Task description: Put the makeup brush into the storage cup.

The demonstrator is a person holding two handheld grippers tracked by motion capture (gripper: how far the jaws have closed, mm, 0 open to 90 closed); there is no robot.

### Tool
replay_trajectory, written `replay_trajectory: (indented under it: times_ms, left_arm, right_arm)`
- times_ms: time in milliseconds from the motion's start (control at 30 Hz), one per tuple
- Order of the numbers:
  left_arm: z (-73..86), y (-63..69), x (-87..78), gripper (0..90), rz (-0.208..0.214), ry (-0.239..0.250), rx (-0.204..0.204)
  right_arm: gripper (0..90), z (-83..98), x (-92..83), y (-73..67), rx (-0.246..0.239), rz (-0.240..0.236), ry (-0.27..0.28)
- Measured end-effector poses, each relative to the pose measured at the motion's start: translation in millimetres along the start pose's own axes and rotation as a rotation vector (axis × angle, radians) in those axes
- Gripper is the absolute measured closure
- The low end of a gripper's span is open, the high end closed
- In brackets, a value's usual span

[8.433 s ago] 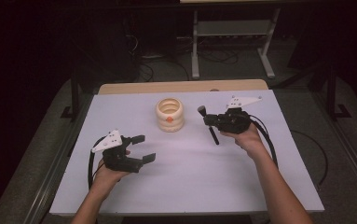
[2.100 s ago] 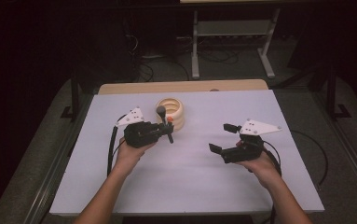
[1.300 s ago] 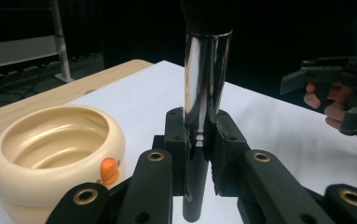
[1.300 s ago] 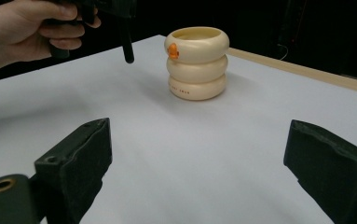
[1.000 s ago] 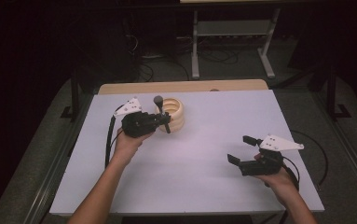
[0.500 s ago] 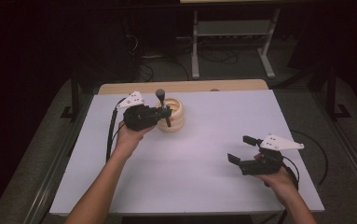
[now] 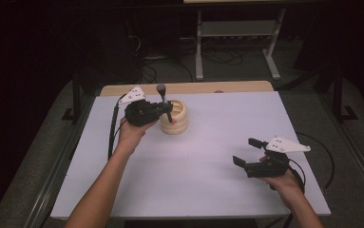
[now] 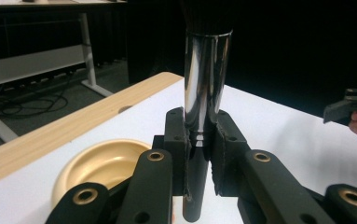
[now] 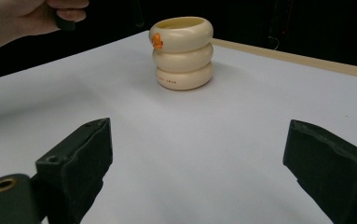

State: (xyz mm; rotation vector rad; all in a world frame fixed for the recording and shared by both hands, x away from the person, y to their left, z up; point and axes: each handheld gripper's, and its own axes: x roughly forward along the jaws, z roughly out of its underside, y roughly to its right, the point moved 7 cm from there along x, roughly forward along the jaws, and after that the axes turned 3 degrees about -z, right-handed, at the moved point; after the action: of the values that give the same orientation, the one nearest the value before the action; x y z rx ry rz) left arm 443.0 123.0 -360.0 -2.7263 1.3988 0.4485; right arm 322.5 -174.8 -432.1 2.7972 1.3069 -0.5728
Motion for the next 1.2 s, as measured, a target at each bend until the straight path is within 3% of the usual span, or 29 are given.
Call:
replay_trajectory:
  times_ms: [500,1200]
  left_arm:
    - [-10.3,-11.1,15.6,78.3,-0.035,-0.007,0.012]
    - [2.1,-24.9,31.9,78.1,-0.091,-0.048,0.001]
  right_arm:
    - [7.4,1.3,-0.1,0.2,0.007,0.000,-0.007]
    - [7.7,0.6,-0.4,0.0,-0.008,0.001,-0.007]
